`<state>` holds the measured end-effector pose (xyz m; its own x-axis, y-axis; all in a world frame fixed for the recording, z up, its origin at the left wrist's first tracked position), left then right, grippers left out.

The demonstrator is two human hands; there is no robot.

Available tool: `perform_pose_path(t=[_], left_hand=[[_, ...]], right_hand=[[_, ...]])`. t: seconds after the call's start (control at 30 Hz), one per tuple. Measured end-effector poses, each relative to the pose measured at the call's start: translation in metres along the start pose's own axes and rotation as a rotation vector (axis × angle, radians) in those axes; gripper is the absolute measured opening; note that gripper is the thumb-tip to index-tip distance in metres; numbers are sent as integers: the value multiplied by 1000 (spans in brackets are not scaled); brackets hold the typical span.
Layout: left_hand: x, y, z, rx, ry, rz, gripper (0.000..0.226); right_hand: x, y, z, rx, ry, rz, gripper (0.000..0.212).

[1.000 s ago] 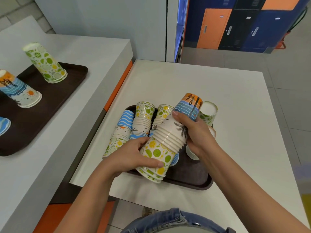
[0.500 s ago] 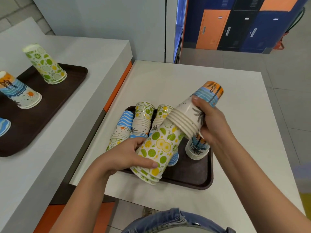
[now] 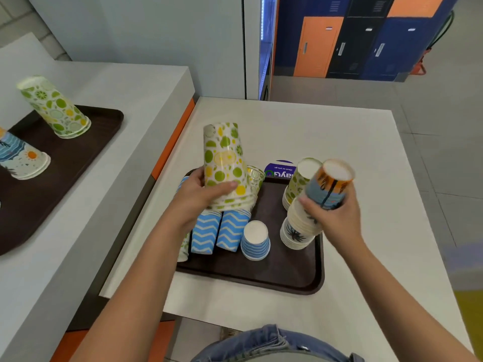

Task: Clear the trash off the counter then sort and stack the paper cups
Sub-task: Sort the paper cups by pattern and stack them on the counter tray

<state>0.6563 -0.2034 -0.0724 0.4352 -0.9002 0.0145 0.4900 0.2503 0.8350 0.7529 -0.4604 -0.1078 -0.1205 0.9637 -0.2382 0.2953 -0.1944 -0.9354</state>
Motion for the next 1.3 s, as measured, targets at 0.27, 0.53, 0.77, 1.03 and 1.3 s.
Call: perform_pose_path(t=[0.27, 0.53, 0.77, 1.03, 1.3], left_hand=[[89, 37, -61, 258, 46, -35, 71], [158, 16, -99, 375, -48, -405, 98], [136, -29, -105, 336, 4, -760, 90], [115, -35, -95, 266, -87, -759, 100], [15, -60, -32, 195, 330, -496, 41]], right_hand=[[5, 51, 39, 97, -259, 52, 80], [-4, 53, 46, 29, -278, 109, 81], [-5, 58, 44, 26, -314, 106, 78], [2, 54, 36, -14, -289, 75, 78], [-7, 50, 50, -25, -259, 118, 105]])
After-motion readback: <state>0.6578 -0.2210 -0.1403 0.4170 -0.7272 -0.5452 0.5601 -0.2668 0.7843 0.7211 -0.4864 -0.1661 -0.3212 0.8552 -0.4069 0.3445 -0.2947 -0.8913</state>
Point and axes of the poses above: each hand's wrist, its own z-axis away from the middle knuckle, its own x-axis out of the palm, y = z × x, the point moved 5 cm from there along -z, towards the middle knuckle, and after that the axes turned 13 degrees about -x, right-handed, at the moved point
